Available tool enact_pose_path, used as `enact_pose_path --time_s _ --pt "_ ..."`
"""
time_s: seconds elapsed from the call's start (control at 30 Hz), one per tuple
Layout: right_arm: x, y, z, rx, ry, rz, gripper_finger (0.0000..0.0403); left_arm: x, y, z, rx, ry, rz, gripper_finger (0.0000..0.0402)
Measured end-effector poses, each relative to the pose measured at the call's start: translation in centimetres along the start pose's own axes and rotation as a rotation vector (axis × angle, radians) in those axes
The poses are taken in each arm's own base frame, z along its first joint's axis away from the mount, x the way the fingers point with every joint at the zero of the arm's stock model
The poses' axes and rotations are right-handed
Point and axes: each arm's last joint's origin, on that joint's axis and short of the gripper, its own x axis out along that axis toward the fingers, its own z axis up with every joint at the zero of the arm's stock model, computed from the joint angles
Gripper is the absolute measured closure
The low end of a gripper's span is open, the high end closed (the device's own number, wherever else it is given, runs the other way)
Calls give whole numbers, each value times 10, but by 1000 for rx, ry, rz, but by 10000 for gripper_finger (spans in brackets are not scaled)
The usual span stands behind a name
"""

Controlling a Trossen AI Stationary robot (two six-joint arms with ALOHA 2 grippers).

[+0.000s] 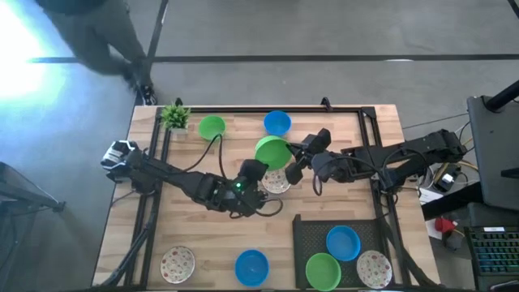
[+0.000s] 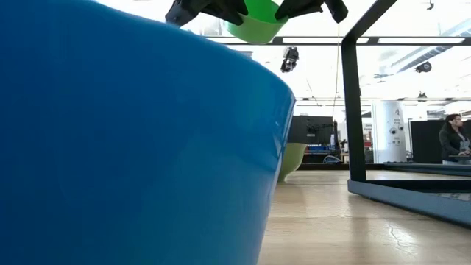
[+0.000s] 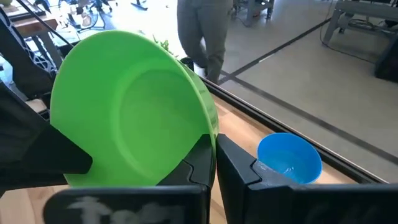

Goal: Pick & Place Mini bowls
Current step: Stack the bottom green bowl on top of the green bowl on the shelf

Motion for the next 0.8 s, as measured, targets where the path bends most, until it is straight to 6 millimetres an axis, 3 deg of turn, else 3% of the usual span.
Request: enact_pose_path --time_s 0.8 --pt "16 -17 2 9 -8 -104 393 -7 -3 4 -388 -29 -15 314"
